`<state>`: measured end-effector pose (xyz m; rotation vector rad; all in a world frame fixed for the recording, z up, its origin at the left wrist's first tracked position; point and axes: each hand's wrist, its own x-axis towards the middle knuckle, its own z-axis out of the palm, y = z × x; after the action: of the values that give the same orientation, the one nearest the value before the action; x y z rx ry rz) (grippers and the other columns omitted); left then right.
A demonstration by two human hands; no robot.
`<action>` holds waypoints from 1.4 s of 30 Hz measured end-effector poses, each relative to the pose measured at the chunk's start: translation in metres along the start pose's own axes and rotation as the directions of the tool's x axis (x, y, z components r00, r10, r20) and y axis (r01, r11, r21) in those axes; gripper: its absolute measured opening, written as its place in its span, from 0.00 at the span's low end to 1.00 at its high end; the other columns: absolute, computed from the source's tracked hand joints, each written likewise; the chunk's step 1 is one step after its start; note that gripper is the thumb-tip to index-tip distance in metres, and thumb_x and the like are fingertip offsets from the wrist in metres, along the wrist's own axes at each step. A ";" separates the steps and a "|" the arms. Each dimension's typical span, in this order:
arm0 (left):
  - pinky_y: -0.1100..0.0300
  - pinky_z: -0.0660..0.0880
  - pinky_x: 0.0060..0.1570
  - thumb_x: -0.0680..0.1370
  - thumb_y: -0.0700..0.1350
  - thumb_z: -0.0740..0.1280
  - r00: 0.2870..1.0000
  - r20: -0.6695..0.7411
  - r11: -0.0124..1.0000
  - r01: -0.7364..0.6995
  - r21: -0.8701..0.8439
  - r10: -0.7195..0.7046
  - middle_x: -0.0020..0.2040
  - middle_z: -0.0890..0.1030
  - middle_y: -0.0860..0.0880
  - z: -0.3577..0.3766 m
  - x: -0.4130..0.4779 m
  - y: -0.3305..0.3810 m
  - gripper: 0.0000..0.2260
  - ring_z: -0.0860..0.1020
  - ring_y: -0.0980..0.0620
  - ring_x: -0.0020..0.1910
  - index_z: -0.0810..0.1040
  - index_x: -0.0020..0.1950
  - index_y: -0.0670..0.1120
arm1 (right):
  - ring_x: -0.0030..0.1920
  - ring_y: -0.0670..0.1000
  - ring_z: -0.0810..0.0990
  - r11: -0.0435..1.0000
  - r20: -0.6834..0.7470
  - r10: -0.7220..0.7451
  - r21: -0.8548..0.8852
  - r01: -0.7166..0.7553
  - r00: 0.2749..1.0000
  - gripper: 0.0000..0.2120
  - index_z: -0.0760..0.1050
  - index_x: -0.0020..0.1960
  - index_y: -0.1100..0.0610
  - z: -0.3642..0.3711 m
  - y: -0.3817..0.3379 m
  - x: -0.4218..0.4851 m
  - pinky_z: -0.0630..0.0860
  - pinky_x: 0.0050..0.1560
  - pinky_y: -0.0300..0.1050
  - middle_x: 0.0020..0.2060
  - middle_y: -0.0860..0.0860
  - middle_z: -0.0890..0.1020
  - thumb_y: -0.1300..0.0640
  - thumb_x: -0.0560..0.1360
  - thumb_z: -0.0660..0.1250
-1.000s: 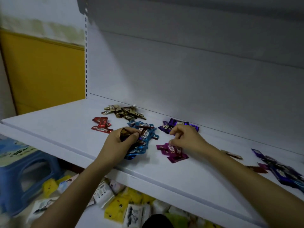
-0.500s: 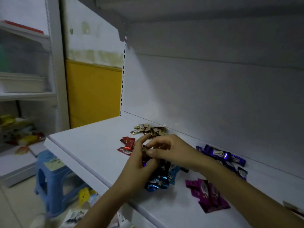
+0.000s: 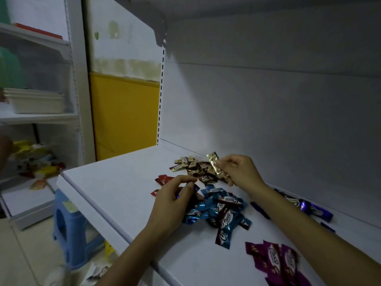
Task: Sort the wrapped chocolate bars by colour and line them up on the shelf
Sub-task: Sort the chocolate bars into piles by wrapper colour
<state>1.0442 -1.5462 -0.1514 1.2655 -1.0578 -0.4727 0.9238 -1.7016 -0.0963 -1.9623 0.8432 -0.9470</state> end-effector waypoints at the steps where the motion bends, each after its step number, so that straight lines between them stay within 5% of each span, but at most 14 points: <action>1: 0.67 0.78 0.37 0.82 0.43 0.59 1.000 0.000 1.000 0.018 -0.005 -0.018 0.41 0.85 0.52 -0.001 0.001 -0.001 0.08 0.84 0.55 0.42 0.77 0.55 0.51 | 0.22 0.43 0.74 0.999 -0.017 0.026 -0.041 -0.027 1.000 0.07 0.80 0.47 0.57 0.002 -0.002 0.012 0.68 0.23 0.34 0.35 0.51 0.82 0.53 0.76 0.68; 4: 0.66 0.78 0.36 0.82 0.44 0.59 0.996 0.039 0.995 0.082 -0.049 -0.080 0.41 0.85 0.50 -0.005 0.001 -0.003 0.08 0.84 0.54 0.41 0.77 0.55 0.49 | 0.46 0.48 0.81 0.946 -0.016 0.061 -0.317 -0.062 0.998 0.14 0.77 0.58 0.58 0.009 -0.008 0.036 0.77 0.45 0.43 0.52 0.52 0.81 0.50 0.78 0.65; 6: 0.65 0.78 0.35 0.82 0.45 0.59 0.992 0.043 0.987 0.121 -0.103 -0.117 0.41 0.85 0.49 -0.008 0.001 -0.002 0.08 0.84 0.53 0.41 0.77 0.55 0.48 | 0.56 0.51 0.77 0.882 0.012 0.027 -0.470 -0.018 1.000 0.16 0.75 0.61 0.56 0.014 -0.015 0.031 0.74 0.56 0.47 0.58 0.51 0.78 0.49 0.78 0.64; 11: 0.64 0.79 0.37 0.82 0.46 0.59 0.995 -0.014 0.987 0.098 -0.127 -0.101 0.46 0.83 0.50 -0.007 0.000 0.000 0.08 0.84 0.55 0.42 0.76 0.56 0.48 | 0.37 0.45 0.82 0.985 0.349 0.005 -0.162 0.056 0.937 0.20 0.78 0.49 0.46 0.027 -0.038 -0.038 0.77 0.42 0.40 0.41 0.46 0.84 0.33 0.70 0.60; 13: 0.64 0.79 0.40 0.82 0.47 0.58 0.998 -0.021 0.992 0.064 -0.110 -0.066 0.49 0.82 0.50 -0.007 -0.001 0.000 0.08 0.83 0.55 0.45 0.75 0.56 0.50 | 0.39 0.43 0.83 0.987 0.420 0.000 -0.146 0.067 0.908 0.25 0.78 0.53 0.47 0.032 -0.041 -0.060 0.78 0.40 0.37 0.41 0.44 0.84 0.31 0.67 0.62; 16: 0.65 0.77 0.44 0.83 0.49 0.55 1.000 0.003 1.000 -0.010 -0.030 0.010 0.48 0.82 0.51 -0.007 -0.003 0.002 0.11 0.81 0.56 0.47 0.77 0.53 0.50 | 0.46 0.43 0.83 0.994 0.389 0.000 -0.104 0.044 0.921 0.14 0.78 0.53 0.51 0.038 -0.039 -0.071 0.79 0.47 0.40 0.44 0.48 0.84 0.44 0.74 0.68; 18: 0.63 0.77 0.46 0.82 0.51 0.54 0.997 0.049 0.998 -0.065 0.015 0.064 0.46 0.82 0.50 -0.006 -0.004 0.003 0.14 0.80 0.54 0.47 0.78 0.52 0.48 | 0.44 0.40 0.82 1.000 0.383 0.021 -0.026 -0.012 0.924 0.06 0.80 0.49 0.52 0.035 -0.041 -0.071 0.77 0.41 0.32 0.43 0.45 0.84 0.51 0.75 0.68; 24: 0.73 0.73 0.34 0.78 0.57 0.58 0.990 0.138 0.997 -0.012 0.078 0.001 0.42 0.82 0.56 -0.005 -0.009 0.006 0.12 0.81 0.65 0.41 0.78 0.50 0.54 | 0.35 0.43 0.82 0.993 0.189 0.071 0.080 -0.087 0.980 0.04 0.79 0.47 0.54 0.004 -0.043 -0.058 0.75 0.34 0.34 0.37 0.49 0.85 0.60 0.76 0.66; 27: 0.71 0.72 0.43 0.79 0.57 0.56 0.993 0.116 0.983 -0.036 0.182 0.015 0.48 0.79 0.60 -0.006 -0.007 0.003 0.14 0.77 0.67 0.48 0.80 0.47 0.55 | 0.31 0.43 0.77 0.969 0.092 0.023 -0.247 0.001 0.995 0.05 0.80 0.47 0.56 -0.036 -0.038 -0.042 0.73 0.33 0.33 0.35 0.50 0.81 0.61 0.76 0.65; 31: 0.69 0.67 0.50 0.82 0.54 0.54 0.997 0.076 0.974 -0.029 0.226 0.012 0.47 0.76 0.64 -0.006 -0.006 0.001 0.17 0.73 0.69 0.51 0.80 0.44 0.54 | 0.28 0.44 0.75 0.831 0.238 0.242 -0.552 -0.074 0.941 0.04 0.79 0.49 0.56 -0.114 -0.027 -0.029 0.71 0.30 0.36 0.29 0.46 0.80 0.62 0.75 0.67; 35: 0.60 0.73 0.51 0.82 0.52 0.56 0.996 0.087 0.965 -0.025 0.261 0.002 0.49 0.80 0.54 -0.005 -0.004 -0.001 0.14 0.76 0.59 0.51 0.81 0.46 0.52 | 0.35 0.46 0.77 0.688 0.197 0.403 -0.709 -0.154 0.894 0.05 0.78 0.48 0.57 -0.148 0.006 -0.029 0.72 0.35 0.37 0.37 0.50 0.79 0.62 0.73 0.71; 38: 0.71 0.72 0.43 0.82 0.50 0.57 0.996 0.089 0.963 -0.044 0.264 0.022 0.48 0.80 0.54 -0.005 -0.005 0.001 0.13 0.77 0.64 0.47 0.80 0.45 0.53 | 0.42 0.50 0.76 0.528 0.111 0.473 -0.830 -0.180 0.874 0.09 0.74 0.41 0.54 -0.145 0.026 -0.030 0.71 0.41 0.41 0.41 0.51 0.78 0.61 0.69 0.75; 42: 0.79 0.69 0.39 0.83 0.47 0.56 0.997 0.074 0.971 -0.049 0.233 0.032 0.47 0.79 0.55 -0.004 -0.005 0.001 0.14 0.75 0.72 0.44 0.79 0.45 0.53 | 0.38 0.48 0.74 0.469 0.047 0.449 -0.863 -0.190 0.892 0.10 0.73 0.39 0.56 -0.138 0.022 -0.027 0.69 0.34 0.40 0.39 0.51 0.77 0.61 0.68 0.75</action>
<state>1.0449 -1.5396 -0.1518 1.4407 -1.2240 -0.3704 0.7896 -1.7397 -0.0663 -2.4865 1.6572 0.0663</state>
